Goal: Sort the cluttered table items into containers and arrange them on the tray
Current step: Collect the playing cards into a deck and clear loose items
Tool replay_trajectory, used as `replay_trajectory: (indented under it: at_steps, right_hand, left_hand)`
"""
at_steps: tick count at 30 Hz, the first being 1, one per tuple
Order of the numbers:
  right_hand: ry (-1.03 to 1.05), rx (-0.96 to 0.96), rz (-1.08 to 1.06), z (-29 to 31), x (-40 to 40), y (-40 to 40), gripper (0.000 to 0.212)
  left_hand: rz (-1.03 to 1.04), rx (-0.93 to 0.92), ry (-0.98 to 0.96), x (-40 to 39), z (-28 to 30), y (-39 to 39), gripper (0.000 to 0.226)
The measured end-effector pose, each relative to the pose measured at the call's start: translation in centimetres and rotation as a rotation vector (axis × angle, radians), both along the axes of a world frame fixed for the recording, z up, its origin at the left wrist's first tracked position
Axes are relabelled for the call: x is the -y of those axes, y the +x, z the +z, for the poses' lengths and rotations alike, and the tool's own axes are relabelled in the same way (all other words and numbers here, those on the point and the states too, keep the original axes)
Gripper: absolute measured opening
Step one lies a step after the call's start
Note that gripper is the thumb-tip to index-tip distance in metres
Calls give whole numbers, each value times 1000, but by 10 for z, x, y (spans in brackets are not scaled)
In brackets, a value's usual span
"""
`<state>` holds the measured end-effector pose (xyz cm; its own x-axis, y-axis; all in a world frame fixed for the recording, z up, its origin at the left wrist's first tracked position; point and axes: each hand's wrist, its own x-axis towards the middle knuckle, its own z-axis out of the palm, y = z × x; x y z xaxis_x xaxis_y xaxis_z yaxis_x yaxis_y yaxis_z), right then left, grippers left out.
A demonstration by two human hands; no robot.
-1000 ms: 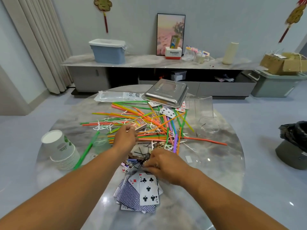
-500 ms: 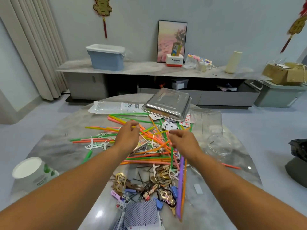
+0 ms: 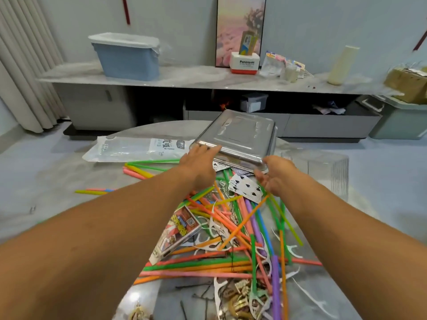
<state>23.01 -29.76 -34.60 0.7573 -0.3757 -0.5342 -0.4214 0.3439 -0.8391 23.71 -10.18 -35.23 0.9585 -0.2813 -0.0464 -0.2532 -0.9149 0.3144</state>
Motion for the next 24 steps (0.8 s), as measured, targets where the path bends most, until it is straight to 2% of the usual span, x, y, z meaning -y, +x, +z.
replay_trajectory:
  at_steps: [2, 5, 7, 11, 17, 21, 24]
  right_hand:
    - [57, -24, 3, -2, 2, 5, 23]
    - [178, -65, 41, -2, 4, 10, 7]
    - [236, -77, 33, -2, 4, 13, 16]
    - [328, -101, 10, -4, 3, 24, 22]
    - [372, -133, -11, -13, 4, 36, 28]
    - [229, 24, 129, -12, -1, 33, 26]
    - [132, 256, 238, 3, -11, 25, 20]
  left_hand:
    - [-22, -26, 70, 6, -6, 9, 77]
    - [-48, -49, 79, 16, -11, 21, 83]
    - [-48, -51, 64, 22, -11, 26, 87]
    - [-26, -60, 36, 29, -5, 35, 90]
    - [-40, 32, 76, 38, -2, 38, 69]
    - [56, 209, -96, 35, 3, 32, 51]
    - [134, 338, -167, 33, 10, 27, 79]
